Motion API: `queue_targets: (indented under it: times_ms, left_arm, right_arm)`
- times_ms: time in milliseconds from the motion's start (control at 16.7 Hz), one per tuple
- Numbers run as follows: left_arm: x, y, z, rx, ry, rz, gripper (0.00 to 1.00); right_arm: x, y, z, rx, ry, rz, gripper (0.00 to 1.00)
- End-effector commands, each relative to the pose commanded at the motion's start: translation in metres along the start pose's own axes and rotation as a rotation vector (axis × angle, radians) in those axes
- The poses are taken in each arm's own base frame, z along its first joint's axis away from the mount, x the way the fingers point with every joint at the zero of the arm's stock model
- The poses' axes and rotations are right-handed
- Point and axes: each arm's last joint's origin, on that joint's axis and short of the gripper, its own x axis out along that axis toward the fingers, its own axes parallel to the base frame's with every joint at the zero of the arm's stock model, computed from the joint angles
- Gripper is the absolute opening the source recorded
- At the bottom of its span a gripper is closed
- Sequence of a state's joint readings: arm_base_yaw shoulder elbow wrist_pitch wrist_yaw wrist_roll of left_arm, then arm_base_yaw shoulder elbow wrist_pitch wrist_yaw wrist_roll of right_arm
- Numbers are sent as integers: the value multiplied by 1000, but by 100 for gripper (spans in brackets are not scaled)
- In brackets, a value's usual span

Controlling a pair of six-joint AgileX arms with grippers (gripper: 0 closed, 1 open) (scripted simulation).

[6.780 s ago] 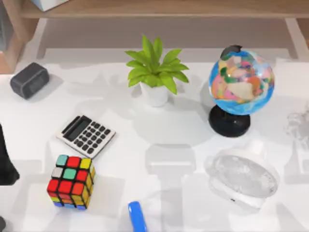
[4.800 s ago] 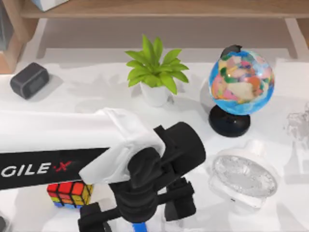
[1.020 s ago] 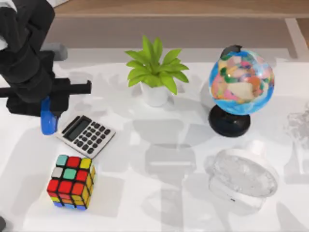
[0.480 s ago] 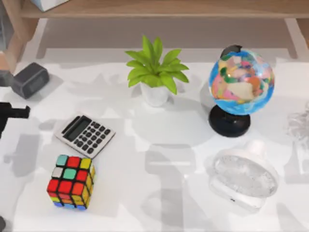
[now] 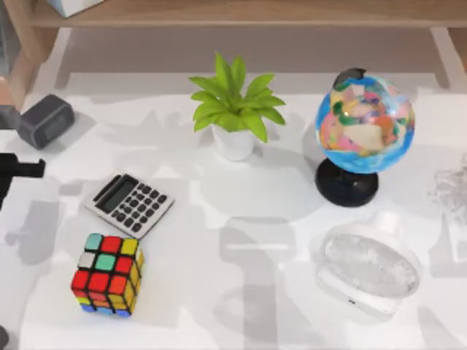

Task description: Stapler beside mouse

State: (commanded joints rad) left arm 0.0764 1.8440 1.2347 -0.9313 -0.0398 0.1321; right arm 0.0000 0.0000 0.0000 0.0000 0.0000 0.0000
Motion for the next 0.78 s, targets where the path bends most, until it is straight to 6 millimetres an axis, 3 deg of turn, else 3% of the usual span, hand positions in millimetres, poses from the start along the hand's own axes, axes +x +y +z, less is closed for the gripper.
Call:
queue_targets:
  times_ms: [780]
  left_arm:
    - [6, 2, 5, -6, -57, 6, 0]
  right_arm:
    - [0, 0, 0, 0, 0, 0, 100]
